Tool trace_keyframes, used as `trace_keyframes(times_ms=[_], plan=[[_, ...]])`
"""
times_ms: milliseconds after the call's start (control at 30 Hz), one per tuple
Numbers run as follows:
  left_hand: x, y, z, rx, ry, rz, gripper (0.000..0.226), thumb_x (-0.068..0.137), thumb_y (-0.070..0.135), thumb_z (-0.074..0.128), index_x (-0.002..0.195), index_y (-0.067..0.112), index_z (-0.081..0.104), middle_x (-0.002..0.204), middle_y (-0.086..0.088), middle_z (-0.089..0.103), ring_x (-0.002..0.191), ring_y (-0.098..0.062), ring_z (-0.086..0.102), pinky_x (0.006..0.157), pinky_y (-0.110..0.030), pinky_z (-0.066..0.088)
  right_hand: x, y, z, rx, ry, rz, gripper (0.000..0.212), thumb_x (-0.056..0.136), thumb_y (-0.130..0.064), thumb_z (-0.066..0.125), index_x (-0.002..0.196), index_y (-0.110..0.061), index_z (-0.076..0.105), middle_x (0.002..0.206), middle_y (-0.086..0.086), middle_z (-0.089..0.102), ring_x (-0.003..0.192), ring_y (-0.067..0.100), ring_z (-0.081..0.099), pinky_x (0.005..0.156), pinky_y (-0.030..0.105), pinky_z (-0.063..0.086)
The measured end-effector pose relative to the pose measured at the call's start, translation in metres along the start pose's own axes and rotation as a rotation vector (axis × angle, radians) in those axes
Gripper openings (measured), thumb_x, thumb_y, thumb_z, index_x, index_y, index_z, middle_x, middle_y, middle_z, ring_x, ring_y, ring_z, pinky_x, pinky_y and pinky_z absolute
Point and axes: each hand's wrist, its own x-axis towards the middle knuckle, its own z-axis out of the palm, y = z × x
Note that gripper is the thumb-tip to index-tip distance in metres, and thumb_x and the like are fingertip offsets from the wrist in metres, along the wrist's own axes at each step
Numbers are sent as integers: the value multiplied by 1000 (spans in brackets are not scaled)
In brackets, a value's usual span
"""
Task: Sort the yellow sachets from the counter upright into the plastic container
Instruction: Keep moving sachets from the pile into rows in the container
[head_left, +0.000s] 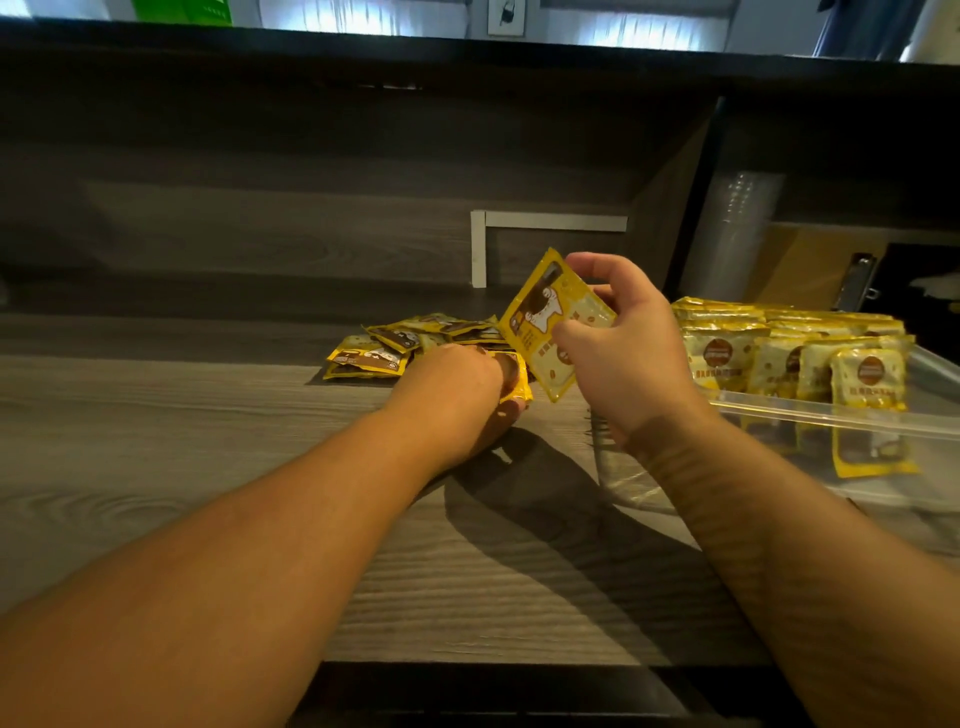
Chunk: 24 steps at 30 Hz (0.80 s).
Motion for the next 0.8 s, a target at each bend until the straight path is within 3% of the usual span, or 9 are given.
trace_keyframes(times_ms=[67, 167, 267, 367, 500, 600, 700, 800], plan=[[-3, 4, -2, 3, 4, 25, 37, 101, 39, 48, 132, 19, 51, 104, -5, 58, 96, -26, 58, 82, -39, 54, 1, -1, -1, 16, 14, -16, 53, 89, -1, 62, 123, -40, 50, 110, -14, 56, 97, 6, 62, 67, 21, 59], [-9, 4, 5, -22, 155, 49, 30, 101, 31, 51, 127, 17, 51, 110, -6, 61, 89, -20, 54, 76, -34, 51, 0, 0, -2, 32, 9, -29, 54, 89, 0, 62, 124, -40, 50, 108, -15, 56, 94, 5, 62, 64, 18, 57], [-11, 1, 13, -171, 259, 7, 20, 100, 29, 52, 116, 17, 52, 99, -2, 54, 85, -17, 51, 69, -30, 43, -1, -2, -3, 48, 3, -45, 55, 90, 1, 61, 124, -41, 52, 104, -18, 55, 95, 6, 63, 65, 20, 59], [-16, -7, 15, -427, 533, 55, 6, 100, 24, 50, 98, 22, 46, 85, 5, 52, 77, -15, 53, 60, -27, 36, -3, -5, -5, 63, 51, -69, 57, 89, -1, 64, 129, -39, 52, 104, -21, 53, 100, 8, 62, 71, 25, 61], [-20, -7, 12, -559, 804, 22, 6, 101, 19, 47, 96, 20, 44, 68, 8, 49, 57, -9, 49, 48, -22, 30, -6, -10, -8, 103, 174, -135, 49, 86, -5, 70, 121, -34, 51, 109, -18, 56, 95, 3, 64, 73, 23, 60], [-18, -1, 2, -761, 891, -131, 7, 104, 18, 43, 99, 17, 47, 72, 7, 50, 59, -8, 50, 48, -15, 33, -3, -17, -16, 124, 225, -112, 33, 85, -9, 72, 103, -33, 57, 98, -14, 63, 87, 3, 66, 71, 27, 61], [-13, 11, -16, -953, 901, -283, 11, 105, 20, 40, 103, 16, 49, 81, 7, 51, 67, -5, 50, 50, -9, 36, 0, -27, -33, 133, 236, -108, 24, 87, -11, 70, 99, -31, 62, 94, -14, 66, 87, 1, 65, 68, 21, 59], [-10, 28, -39, -1102, 925, -326, 13, 106, 21, 38, 108, 22, 51, 95, 6, 56, 78, -6, 54, 64, -19, 47, 2, -39, -57, 145, 244, -143, 24, 89, -11, 67, 94, -34, 62, 92, -14, 67, 88, 1, 65, 66, 18, 56]])
